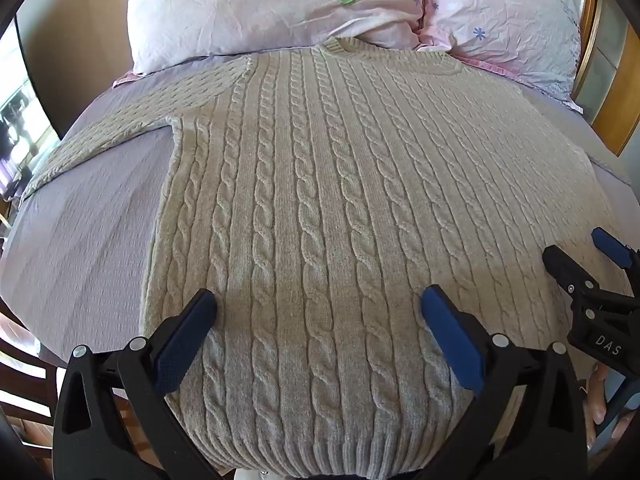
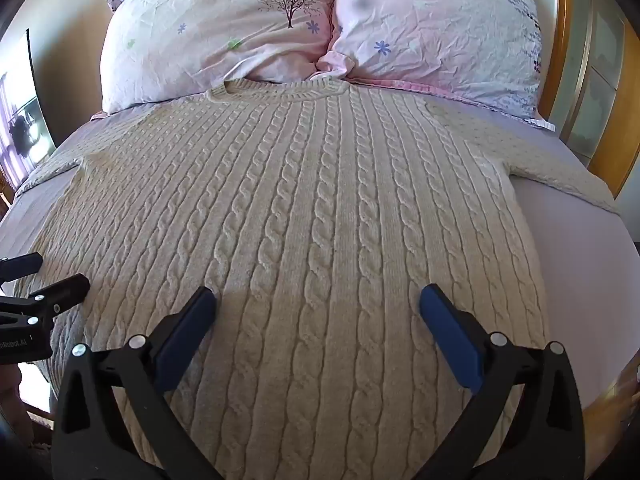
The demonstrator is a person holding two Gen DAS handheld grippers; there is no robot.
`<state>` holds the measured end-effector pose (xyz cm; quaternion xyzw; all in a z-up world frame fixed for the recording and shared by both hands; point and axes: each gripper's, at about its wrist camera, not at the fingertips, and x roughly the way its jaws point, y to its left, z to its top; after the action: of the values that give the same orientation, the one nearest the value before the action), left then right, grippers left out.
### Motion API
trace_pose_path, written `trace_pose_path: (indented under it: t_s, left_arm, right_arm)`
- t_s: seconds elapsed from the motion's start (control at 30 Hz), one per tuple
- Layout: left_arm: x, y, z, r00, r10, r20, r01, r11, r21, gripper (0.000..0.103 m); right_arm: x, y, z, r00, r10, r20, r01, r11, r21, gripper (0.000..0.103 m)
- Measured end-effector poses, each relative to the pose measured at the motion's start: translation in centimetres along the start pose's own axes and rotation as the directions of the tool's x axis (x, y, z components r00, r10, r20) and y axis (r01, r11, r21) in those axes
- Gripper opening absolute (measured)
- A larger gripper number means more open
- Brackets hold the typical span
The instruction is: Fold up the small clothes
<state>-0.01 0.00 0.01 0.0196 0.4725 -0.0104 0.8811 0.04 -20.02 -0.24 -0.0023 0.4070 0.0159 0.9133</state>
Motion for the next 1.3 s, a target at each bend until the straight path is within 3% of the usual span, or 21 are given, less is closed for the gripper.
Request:
trace_pose_path:
  t_s: [1.3]
  left_arm:
    - [-0.02, 0.0, 0.01, 1.0, 0.0, 0.004, 0.0, 1.0, 0.0, 0.102]
  right_arm:
    - [0.22, -0.05, -0.1, 1.0, -0.009, -0.021, 0.009, 1.0, 0.009, 0.101]
